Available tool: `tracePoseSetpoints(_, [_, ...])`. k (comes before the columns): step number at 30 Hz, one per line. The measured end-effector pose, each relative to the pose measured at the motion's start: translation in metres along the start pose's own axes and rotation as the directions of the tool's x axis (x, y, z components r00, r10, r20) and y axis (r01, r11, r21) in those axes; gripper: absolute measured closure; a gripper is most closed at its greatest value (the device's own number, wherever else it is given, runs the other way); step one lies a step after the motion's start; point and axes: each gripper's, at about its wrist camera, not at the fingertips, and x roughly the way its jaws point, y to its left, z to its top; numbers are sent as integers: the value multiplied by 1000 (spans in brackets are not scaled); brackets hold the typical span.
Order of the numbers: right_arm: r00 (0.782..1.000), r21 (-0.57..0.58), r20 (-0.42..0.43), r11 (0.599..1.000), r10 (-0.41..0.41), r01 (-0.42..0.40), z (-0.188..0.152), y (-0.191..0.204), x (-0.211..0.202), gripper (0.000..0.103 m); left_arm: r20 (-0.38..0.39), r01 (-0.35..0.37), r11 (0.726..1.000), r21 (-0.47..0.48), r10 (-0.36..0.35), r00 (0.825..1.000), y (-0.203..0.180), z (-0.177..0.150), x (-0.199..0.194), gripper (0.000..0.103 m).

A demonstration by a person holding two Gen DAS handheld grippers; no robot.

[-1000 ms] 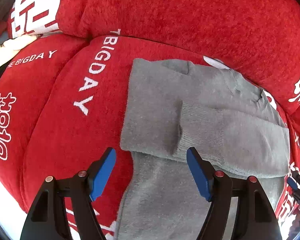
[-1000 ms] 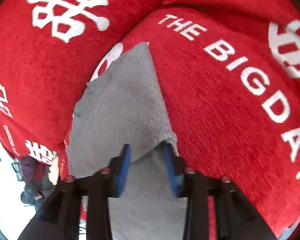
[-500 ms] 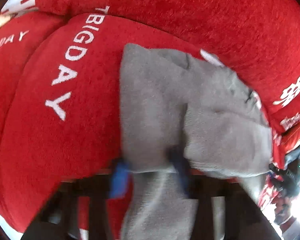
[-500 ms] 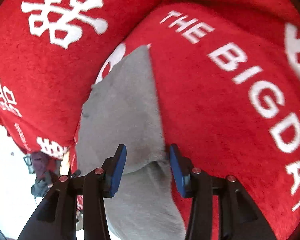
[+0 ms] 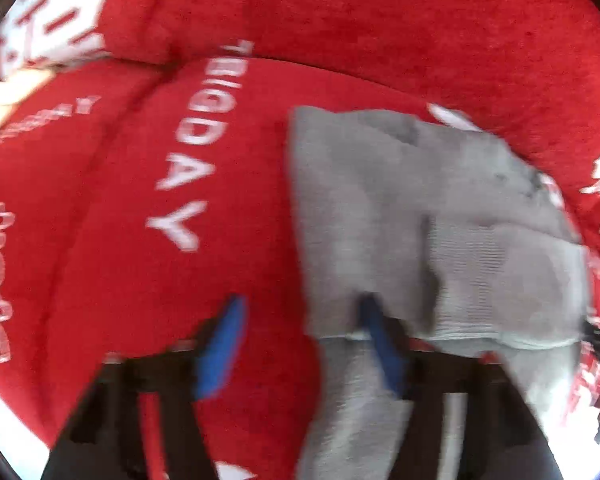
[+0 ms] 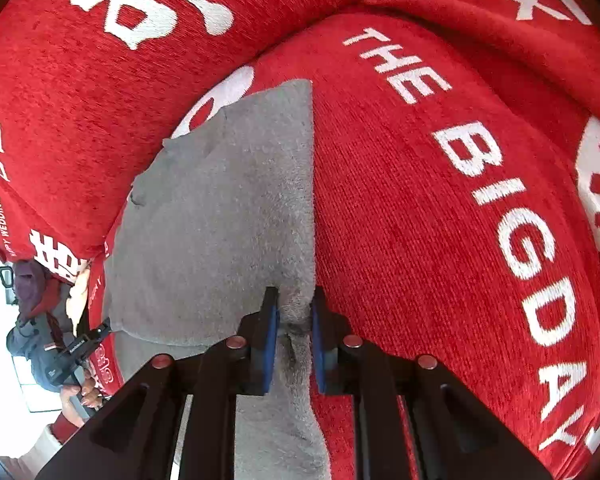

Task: Fold small clothes

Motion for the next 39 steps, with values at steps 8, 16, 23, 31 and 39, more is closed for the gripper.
tracePoseSetpoints(8, [987, -27, 42, 988, -153, 154, -9, 27, -21, 56, 6, -35, 999, -2, 35, 999, -4, -9, -27, 28])
tracePoseSetpoints(16, [987, -28, 22, 986, -162, 163, -35, 41, -32, 56, -21, -25, 997, 68, 26, 999, -36, -28, -38, 1])
tracePoseSetpoints(23, [989, -11, -22, 989, -149, 149, -56, 45, -26, 53, -65, -24, 990, 140, 34, 997, -64, -52, -40, 1])
tracePoseSetpoints(31, [987, -53, -43, 987, -157, 154, -79, 57, -35, 36, -106, -46, 986, 163, 63, 992, -84, -70, -45, 1])
tracePoseSetpoints(39, [984, -77, -46, 982, -174, 170, -91, 60, -44, 28, -122, -57, 970, 237, 88, 989, -111, -80, -47, 1])
